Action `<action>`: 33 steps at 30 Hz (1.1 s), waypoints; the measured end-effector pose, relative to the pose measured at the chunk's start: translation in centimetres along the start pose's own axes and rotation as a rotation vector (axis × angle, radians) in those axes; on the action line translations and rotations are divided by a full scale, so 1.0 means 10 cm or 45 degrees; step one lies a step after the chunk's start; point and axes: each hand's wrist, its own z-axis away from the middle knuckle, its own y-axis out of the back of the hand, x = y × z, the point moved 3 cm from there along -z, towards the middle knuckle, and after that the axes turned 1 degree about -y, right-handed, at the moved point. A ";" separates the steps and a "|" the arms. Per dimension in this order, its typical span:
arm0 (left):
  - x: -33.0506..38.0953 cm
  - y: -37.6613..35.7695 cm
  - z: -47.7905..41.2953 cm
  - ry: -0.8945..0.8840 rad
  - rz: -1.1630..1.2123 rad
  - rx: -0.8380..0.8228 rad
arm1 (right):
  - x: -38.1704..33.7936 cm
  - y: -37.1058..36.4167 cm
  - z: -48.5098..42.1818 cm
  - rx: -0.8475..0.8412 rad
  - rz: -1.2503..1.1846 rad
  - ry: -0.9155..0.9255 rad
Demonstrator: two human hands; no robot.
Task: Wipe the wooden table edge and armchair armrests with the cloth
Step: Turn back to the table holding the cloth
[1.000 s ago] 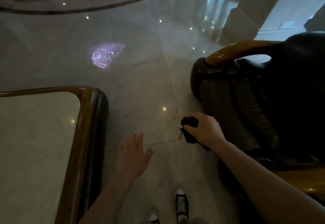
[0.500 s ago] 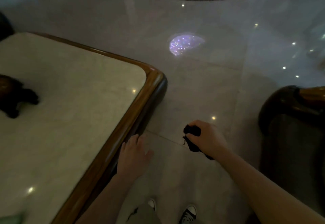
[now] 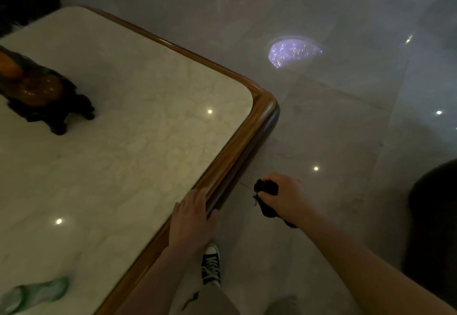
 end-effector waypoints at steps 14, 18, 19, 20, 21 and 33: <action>-1.72 -0.89 -1.30 0.143 0.034 -0.126 | -0.18 -1.97 -1.92 -0.352 0.081 -0.213; -2.05 -1.23 -1.82 0.206 0.039 -0.035 | -0.24 -2.42 -2.66 -0.217 0.228 0.009; -2.11 -1.30 -1.95 0.215 0.022 0.006 | -0.27 -2.52 -2.82 -0.162 0.256 0.068; -2.15 -1.37 -2.07 0.216 -0.005 0.044 | -0.31 -2.61 -2.98 -0.108 0.277 0.121; -2.19 -1.43 -2.19 0.212 -0.032 0.069 | -0.33 -2.69 -3.12 -0.060 0.294 0.167; -2.40 -1.90 -2.68 0.223 -0.119 0.075 | -0.15 -3.21 -3.79 0.091 0.418 0.472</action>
